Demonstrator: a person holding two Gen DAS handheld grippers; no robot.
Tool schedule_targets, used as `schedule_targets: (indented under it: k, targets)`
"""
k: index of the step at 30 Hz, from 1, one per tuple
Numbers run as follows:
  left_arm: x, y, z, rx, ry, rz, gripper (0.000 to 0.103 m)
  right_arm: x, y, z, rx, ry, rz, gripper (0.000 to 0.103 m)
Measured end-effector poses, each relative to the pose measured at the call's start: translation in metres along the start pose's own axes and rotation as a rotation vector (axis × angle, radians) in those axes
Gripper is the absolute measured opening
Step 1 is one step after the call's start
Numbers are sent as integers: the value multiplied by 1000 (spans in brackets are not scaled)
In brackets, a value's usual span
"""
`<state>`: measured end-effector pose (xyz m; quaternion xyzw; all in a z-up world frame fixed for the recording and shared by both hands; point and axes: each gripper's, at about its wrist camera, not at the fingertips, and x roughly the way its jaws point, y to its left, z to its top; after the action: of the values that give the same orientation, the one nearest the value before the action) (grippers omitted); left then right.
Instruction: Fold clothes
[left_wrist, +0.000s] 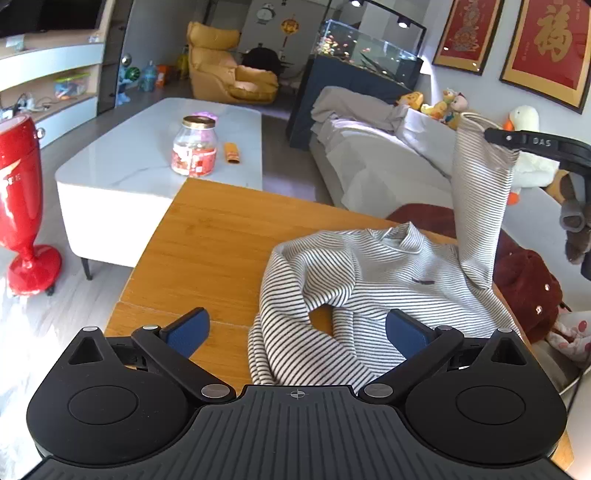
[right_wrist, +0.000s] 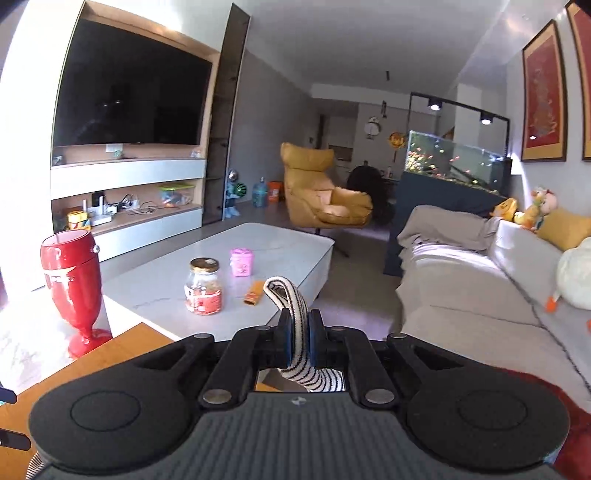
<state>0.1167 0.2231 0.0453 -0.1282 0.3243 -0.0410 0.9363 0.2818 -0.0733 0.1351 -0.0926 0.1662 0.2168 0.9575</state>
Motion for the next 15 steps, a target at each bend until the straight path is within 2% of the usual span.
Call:
schedule_targets:
  k: [5,9,13,15]
  targets:
    - [-7,6,0,-2,-7,12,103,17,30,-5,28,27,78,13]
    - [-4,11,0,-20,-5,16,103,2,39,-9,72,42,119,26]
    - [2,17,0,-43,0,15,103,-18,38,-29,182,113,202,31]
    - [3,19,1,-52,0,18,103,-28,40,-48,286,196,288,48]
